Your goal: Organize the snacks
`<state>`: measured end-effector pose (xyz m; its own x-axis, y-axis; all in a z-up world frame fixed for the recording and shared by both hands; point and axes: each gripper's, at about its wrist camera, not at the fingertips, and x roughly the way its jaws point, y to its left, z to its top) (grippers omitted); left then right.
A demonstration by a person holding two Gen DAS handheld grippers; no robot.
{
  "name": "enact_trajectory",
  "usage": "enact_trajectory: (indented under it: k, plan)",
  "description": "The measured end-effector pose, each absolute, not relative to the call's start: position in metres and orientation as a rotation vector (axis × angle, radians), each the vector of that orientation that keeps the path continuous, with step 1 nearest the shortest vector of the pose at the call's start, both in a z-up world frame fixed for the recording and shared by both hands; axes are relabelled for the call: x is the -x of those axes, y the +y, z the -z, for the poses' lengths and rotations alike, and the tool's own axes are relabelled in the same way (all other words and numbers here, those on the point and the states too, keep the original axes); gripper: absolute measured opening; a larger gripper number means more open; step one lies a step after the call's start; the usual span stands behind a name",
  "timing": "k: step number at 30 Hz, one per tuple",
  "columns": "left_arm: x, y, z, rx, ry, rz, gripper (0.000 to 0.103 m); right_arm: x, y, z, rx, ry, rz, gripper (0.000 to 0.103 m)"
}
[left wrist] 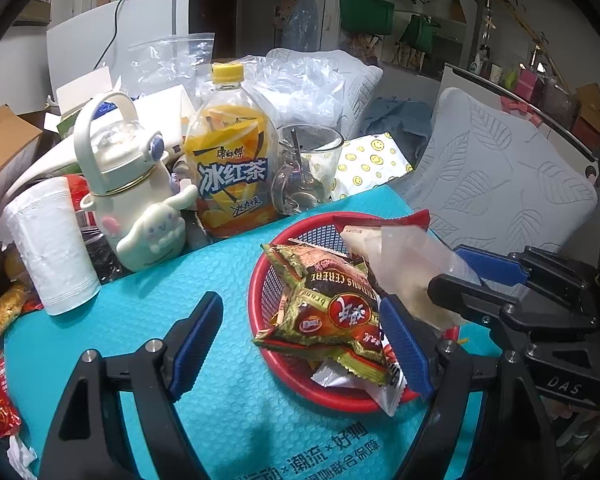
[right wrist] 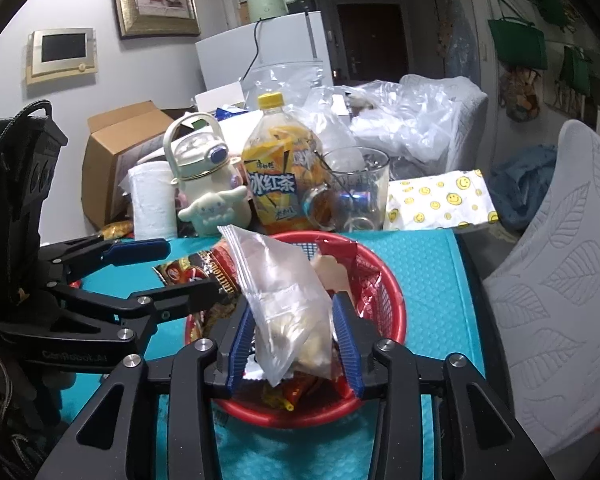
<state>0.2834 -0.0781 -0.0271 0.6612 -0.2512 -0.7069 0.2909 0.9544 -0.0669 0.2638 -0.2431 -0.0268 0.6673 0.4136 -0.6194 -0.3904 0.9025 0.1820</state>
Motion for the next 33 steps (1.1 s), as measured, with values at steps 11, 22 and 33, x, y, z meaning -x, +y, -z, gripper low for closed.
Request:
enact_trajectory:
  k: [11,22,33]
  plan:
    - [-0.259,-0.070,-0.003,-0.055,0.728,0.289,0.080,-0.251,-0.241,0.007,-0.002,0.692,-0.395,0.055]
    - [-0.213,-0.066,-0.043,-0.064,0.631,0.281,0.080,-0.208,-0.240,-0.034,0.035,0.595,-0.370,0.057]
    - [-0.164,-0.065,-0.046,-0.053,0.615,0.303,0.080,-0.163,-0.242,-0.040,0.041,0.579,-0.341,0.057]
